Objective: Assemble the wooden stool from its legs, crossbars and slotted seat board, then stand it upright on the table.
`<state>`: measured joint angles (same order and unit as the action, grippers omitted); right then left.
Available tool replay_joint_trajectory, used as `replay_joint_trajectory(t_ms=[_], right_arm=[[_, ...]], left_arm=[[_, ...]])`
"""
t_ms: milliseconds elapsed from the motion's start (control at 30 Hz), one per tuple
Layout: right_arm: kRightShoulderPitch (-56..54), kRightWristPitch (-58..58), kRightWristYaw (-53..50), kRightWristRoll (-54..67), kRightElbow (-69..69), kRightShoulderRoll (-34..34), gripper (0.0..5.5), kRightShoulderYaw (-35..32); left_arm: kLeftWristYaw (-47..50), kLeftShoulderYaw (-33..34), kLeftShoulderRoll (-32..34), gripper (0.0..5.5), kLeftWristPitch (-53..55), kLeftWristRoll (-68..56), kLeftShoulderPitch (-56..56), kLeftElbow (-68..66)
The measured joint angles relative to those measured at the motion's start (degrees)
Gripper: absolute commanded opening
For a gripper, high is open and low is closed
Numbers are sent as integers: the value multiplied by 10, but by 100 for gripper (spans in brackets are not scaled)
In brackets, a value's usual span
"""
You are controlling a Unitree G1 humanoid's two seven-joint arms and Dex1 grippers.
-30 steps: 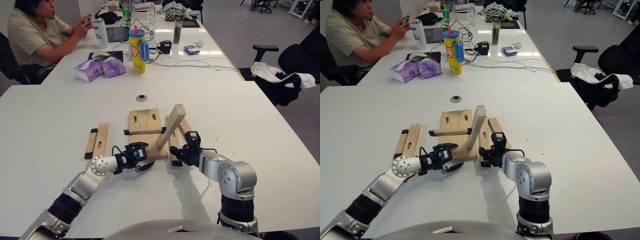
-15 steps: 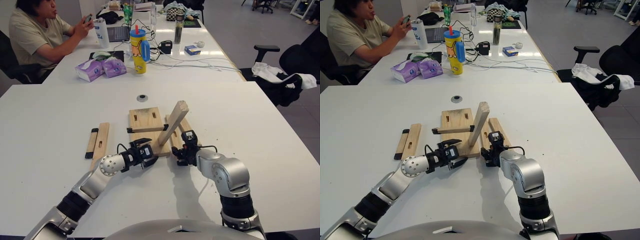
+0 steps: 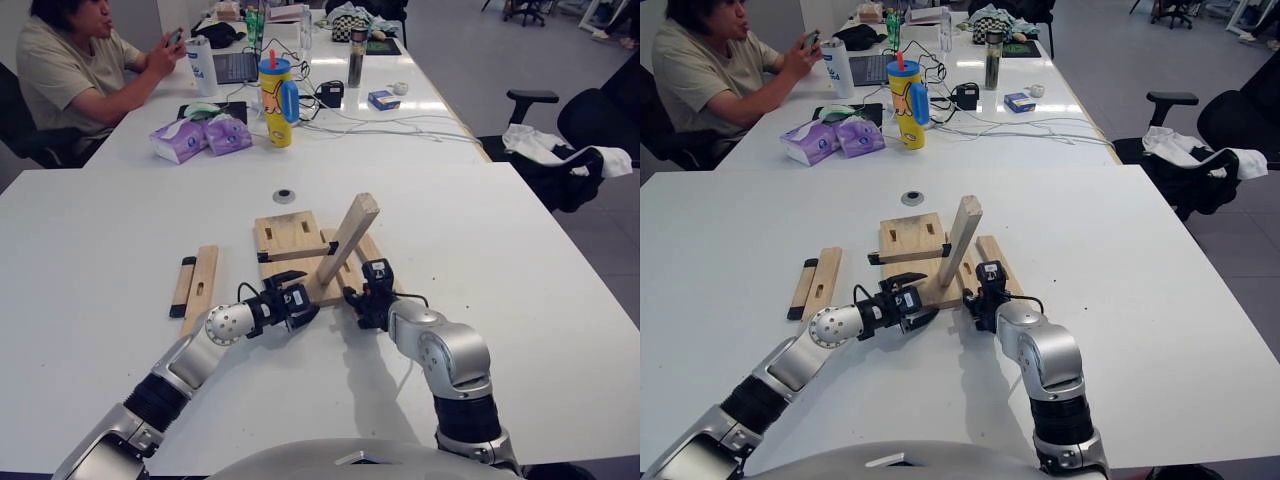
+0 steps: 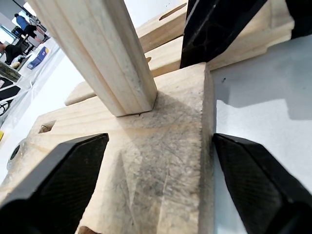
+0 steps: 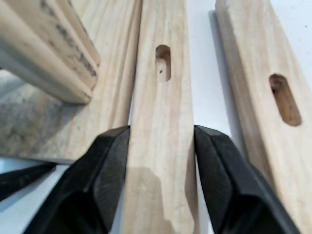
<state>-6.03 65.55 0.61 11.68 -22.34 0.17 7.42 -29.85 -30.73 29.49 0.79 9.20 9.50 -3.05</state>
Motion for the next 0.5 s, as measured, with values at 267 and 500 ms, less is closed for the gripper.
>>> replay_joint_trajectory(t_ms=[267,500], right_arm=[[-23,-97,-19,-7,1,14,203,-63],[-51,-177,-9,8,0,14,203,-134]], left_arm=[[-35,59,17,397,21,-47,-51,53],[-110,109,34,397,109,-168,-124,194]])
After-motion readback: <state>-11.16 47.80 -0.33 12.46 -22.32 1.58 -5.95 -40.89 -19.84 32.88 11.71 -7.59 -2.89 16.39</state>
